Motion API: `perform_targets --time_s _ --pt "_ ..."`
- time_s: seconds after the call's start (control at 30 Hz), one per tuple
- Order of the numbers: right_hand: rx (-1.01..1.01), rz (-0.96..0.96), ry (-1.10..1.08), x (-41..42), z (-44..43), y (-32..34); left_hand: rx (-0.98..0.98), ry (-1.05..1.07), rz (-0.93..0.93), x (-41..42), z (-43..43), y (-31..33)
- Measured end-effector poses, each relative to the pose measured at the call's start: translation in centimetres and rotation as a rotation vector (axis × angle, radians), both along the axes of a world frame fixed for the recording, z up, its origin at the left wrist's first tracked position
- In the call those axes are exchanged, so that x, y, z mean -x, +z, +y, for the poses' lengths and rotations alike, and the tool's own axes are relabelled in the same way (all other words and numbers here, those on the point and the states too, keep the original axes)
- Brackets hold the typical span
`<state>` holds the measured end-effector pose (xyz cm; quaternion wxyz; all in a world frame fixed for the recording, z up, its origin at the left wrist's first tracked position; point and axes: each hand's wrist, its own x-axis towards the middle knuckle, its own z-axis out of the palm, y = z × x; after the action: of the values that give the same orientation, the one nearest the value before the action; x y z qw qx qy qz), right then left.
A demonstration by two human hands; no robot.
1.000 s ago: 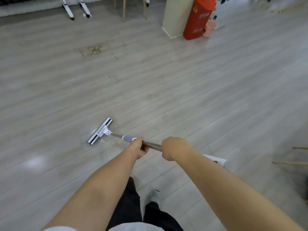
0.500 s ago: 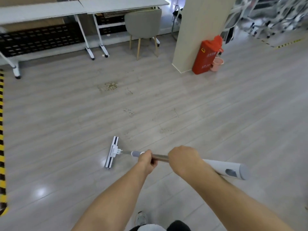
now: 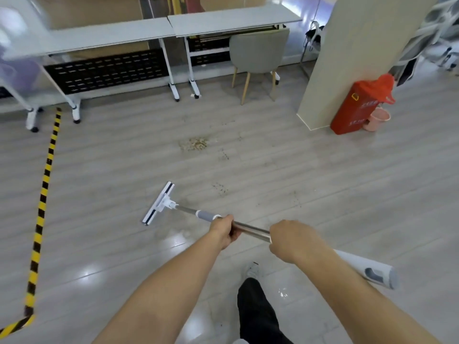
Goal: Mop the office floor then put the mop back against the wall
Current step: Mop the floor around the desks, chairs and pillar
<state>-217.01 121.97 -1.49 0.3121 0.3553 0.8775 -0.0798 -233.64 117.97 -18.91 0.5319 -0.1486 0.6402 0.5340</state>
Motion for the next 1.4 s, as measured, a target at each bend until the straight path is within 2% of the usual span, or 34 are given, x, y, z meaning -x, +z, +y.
perform_targets --time_s 0.17,0.33,0.5,0.63,0.97,1.23,1.4 --pt "0.061 0.006 0.062 6.7 10.2 -0.6 0.056 0.080 0.014 6.7 8.4 -0.1" --pt "0.164 0.055 0.040 12.2 18.5 -0.6 0.113 0.069 0.064 12.7 15.1 -0.5" --pt "0.324 0.023 -0.057 16.0 23.1 -3.4 0.189 -0.003 0.073 17.5 19.1 -3.0" --pt "0.369 0.004 -0.123 20.2 24.6 -4.8 0.244 -0.058 0.105 22.2 21.5 -4.6" --pt "0.434 0.040 -0.287 31.5 31.5 -5.2 0.215 -0.134 0.129 33.5 30.5 -4.0" --pt "0.484 0.086 -0.379 40.3 44.3 -7.4 0.240 -0.178 0.137 42.5 43.9 -4.5" --pt "0.530 0.088 -0.393 46.2 51.9 -7.6 0.277 -0.133 0.128 48.2 51.4 -4.3"
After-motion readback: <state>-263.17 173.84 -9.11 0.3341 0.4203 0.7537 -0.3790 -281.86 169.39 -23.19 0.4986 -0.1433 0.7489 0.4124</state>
